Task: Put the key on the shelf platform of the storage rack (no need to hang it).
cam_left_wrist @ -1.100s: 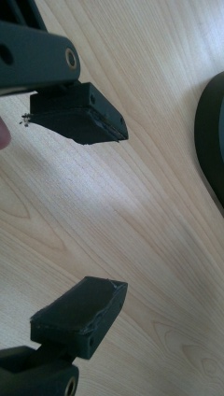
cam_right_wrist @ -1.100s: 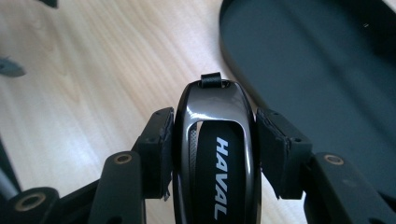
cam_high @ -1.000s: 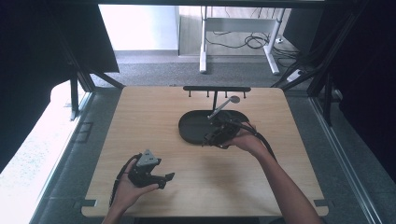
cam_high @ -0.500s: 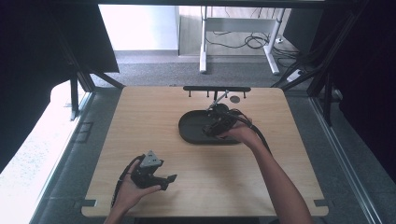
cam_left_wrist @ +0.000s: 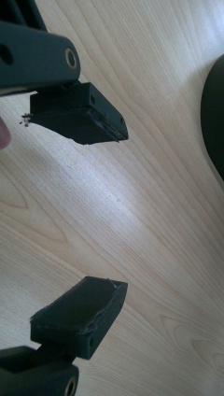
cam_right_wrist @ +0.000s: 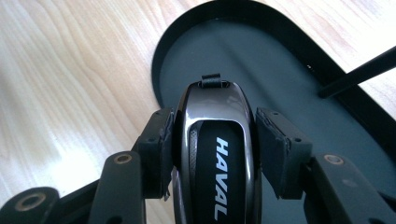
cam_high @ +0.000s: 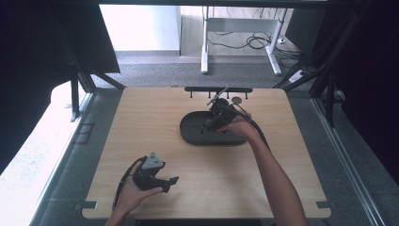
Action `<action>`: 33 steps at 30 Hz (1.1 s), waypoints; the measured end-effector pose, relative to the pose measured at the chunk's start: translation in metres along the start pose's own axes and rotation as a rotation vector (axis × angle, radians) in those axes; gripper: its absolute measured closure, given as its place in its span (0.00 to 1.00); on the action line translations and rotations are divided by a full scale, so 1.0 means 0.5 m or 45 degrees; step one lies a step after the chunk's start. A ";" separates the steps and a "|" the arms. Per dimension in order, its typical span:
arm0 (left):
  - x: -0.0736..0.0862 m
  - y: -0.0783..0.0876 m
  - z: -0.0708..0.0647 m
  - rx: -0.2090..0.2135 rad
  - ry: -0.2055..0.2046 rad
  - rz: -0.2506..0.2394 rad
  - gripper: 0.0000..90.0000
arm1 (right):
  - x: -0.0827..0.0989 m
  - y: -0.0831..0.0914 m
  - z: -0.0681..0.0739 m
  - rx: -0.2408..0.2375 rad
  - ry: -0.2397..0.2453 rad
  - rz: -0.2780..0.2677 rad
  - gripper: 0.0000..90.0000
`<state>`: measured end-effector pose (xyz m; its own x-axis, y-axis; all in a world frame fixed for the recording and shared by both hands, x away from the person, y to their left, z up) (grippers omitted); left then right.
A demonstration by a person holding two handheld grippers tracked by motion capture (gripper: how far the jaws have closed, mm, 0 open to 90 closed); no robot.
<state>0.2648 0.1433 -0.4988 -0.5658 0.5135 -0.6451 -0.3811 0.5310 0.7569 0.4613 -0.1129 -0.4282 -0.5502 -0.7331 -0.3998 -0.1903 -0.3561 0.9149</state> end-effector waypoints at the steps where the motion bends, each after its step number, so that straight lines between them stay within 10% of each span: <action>1: 0.000 -0.001 0.000 0.001 0.000 0.002 0.26 | -0.001 -0.002 -0.004 0.006 0.011 0.004 0.55; 33: 0.003 -0.010 0.002 0.012 0.003 0.016 0.26 | 0.017 -0.141 -0.072 0.093 0.052 0.183 0.55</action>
<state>0.2666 0.1423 -0.5037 -0.5723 0.5185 -0.6353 -0.3673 0.5306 0.7639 0.4993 -0.1148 -0.4981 -0.5424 -0.7971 -0.2654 -0.1720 -0.2039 0.9638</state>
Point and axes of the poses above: each handheld gripper's, and its own axes: y roughly backward along the jaws, x roughly out of its underside, z roughly to its left, the point moved 1 cm from there along -y, roughly forward along the jaws, and after that the axes turned 6 degrees about z, right-handed, at the moved point
